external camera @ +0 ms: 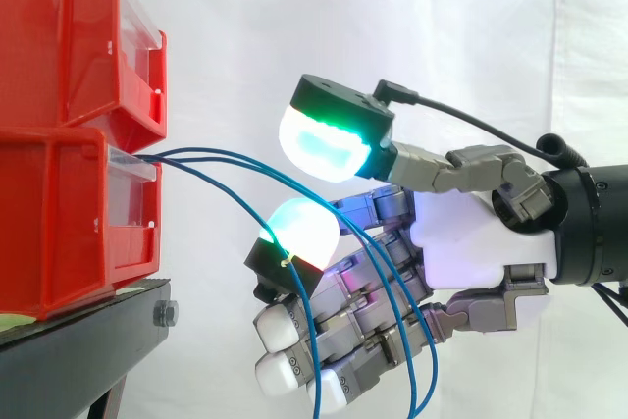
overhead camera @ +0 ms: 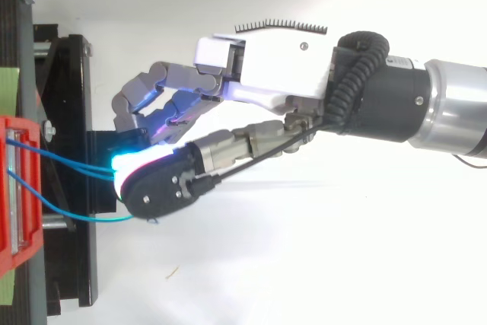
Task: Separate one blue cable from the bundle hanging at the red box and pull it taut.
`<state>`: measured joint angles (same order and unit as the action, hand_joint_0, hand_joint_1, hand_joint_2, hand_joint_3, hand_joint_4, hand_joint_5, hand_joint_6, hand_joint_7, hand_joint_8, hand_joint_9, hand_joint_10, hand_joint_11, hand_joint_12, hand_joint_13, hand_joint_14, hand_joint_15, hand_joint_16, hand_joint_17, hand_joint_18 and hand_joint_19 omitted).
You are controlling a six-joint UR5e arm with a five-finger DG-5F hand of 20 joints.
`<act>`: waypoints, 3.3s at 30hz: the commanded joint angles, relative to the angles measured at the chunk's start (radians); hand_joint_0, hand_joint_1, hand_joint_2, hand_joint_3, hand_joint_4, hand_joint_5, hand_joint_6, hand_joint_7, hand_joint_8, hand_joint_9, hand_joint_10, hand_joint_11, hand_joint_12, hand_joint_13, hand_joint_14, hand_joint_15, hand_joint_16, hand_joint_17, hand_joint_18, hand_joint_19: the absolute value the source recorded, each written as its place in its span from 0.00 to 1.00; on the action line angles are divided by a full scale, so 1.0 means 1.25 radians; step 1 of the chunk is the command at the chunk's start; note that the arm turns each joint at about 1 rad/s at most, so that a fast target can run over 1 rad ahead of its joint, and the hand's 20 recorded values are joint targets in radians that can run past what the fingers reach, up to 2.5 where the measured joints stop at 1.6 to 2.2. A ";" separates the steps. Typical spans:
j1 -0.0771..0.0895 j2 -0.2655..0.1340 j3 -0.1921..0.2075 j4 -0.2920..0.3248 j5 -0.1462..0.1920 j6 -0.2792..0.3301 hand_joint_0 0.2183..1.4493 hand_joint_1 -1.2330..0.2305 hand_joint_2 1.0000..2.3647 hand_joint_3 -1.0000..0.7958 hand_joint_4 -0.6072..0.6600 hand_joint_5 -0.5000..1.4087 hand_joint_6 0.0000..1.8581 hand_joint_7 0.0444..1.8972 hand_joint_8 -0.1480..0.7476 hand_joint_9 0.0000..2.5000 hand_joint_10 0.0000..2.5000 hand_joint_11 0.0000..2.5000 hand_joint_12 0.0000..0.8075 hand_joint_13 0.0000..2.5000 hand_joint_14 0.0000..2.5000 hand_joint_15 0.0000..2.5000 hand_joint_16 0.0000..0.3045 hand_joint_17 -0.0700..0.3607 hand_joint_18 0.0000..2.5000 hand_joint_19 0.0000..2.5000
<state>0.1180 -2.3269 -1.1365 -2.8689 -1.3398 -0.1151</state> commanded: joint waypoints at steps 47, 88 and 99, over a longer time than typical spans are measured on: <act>0.004 0.000 -0.001 0.011 0.009 -0.001 0.27 0.23 0.00 0.28 0.56 0.16 0.49 0.60 0.51 0.29 0.01 0.24 0.49 0.27 0.00 0.11 0.17 0.43 0.31 0.09; 0.004 0.000 -0.004 0.011 0.009 0.000 0.25 0.32 0.00 0.31 0.60 0.17 0.45 0.58 0.53 0.29 0.01 0.24 0.52 0.25 0.00 0.12 0.19 0.47 0.28 0.12; 0.004 0.000 -0.004 0.010 0.009 0.000 0.36 0.18 0.01 0.41 0.62 0.14 0.48 0.58 0.50 0.23 0.01 0.23 0.50 0.24 0.00 0.11 0.17 0.44 0.27 0.10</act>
<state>0.1227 -2.3269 -1.1413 -2.8561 -1.3284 -0.1164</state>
